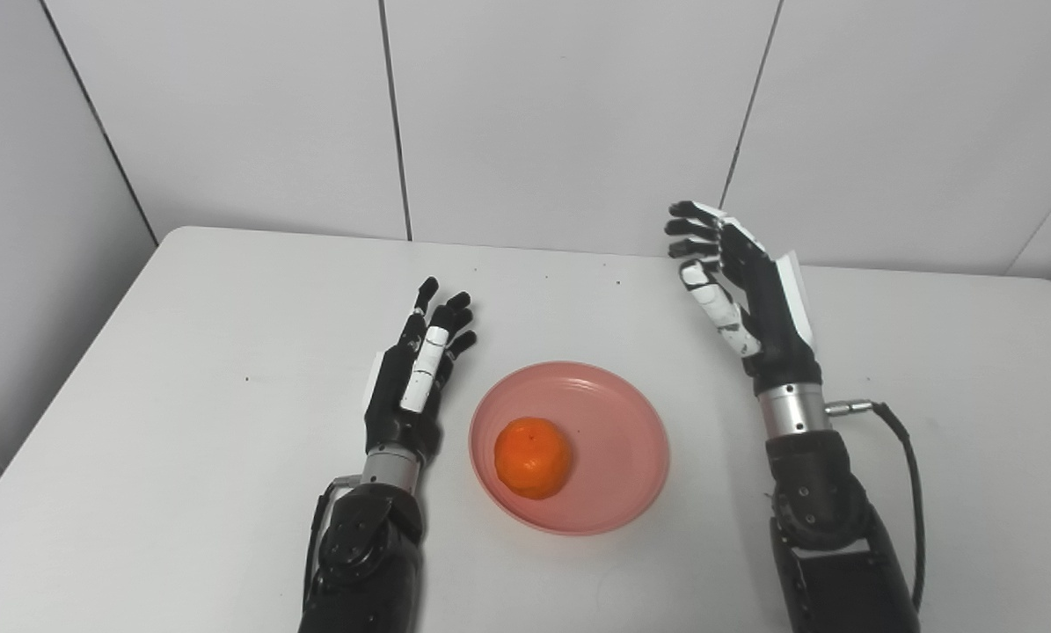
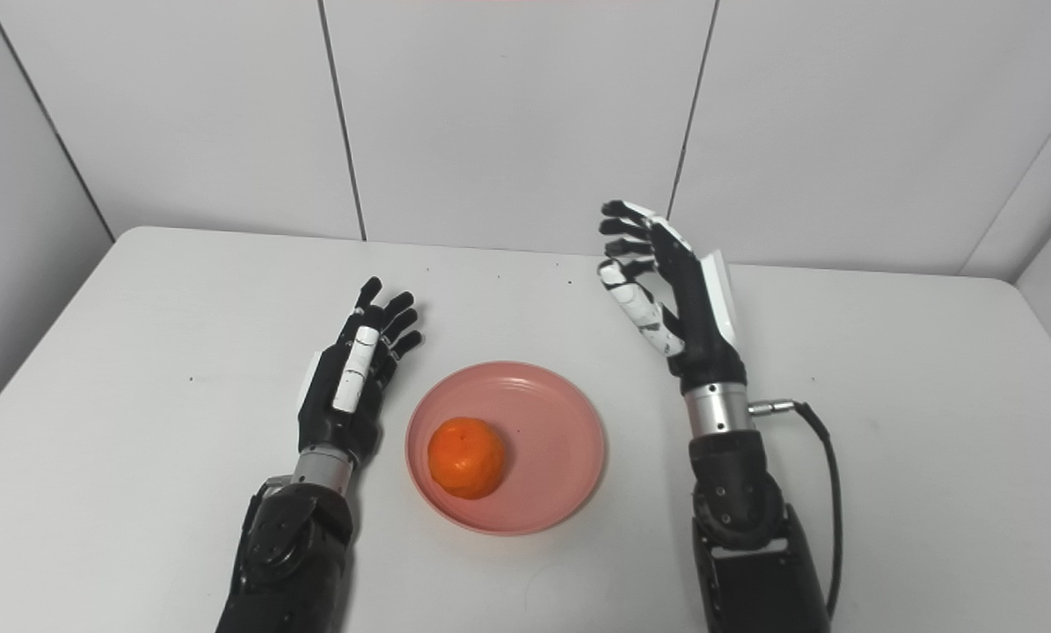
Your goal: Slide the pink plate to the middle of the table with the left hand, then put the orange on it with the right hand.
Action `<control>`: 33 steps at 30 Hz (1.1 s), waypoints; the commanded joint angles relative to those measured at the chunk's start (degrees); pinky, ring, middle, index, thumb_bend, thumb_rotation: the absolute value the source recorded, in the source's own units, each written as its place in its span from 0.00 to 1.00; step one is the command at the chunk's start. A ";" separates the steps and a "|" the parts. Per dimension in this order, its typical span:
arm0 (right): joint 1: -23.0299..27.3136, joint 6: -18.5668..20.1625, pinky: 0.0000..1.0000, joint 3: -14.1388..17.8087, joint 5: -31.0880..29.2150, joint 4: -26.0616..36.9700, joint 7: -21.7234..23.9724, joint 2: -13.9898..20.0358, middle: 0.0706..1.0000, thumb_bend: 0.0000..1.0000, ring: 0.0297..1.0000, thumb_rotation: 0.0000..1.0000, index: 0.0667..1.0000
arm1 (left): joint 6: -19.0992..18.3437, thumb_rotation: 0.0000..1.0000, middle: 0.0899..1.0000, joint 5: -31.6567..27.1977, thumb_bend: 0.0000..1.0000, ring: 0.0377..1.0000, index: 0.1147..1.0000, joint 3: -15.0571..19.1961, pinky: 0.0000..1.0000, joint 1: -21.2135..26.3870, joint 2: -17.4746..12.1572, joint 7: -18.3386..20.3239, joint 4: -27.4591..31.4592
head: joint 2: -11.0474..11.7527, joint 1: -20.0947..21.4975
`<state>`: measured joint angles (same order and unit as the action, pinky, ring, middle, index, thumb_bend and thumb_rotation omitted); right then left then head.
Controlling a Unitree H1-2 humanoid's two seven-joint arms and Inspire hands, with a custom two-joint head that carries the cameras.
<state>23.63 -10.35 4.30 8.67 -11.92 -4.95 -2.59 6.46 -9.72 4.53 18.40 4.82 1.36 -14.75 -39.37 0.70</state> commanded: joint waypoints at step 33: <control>-0.31 3.10 1.00 -2.89 -4.29 -14.08 -4.51 0.06 1.00 0.84 1.00 1.00 0.97 | -5.92 0.83 1.00 8.94 0.81 1.00 1.00 -3.06 1.00 6.27 -1.71 -4.27 -3.62 | -0.64 1.26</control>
<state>24.98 -7.93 1.53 3.87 -25.23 -9.65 -3.06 0.58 -0.94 1.96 23.51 2.69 -2.98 -19.14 -39.99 2.02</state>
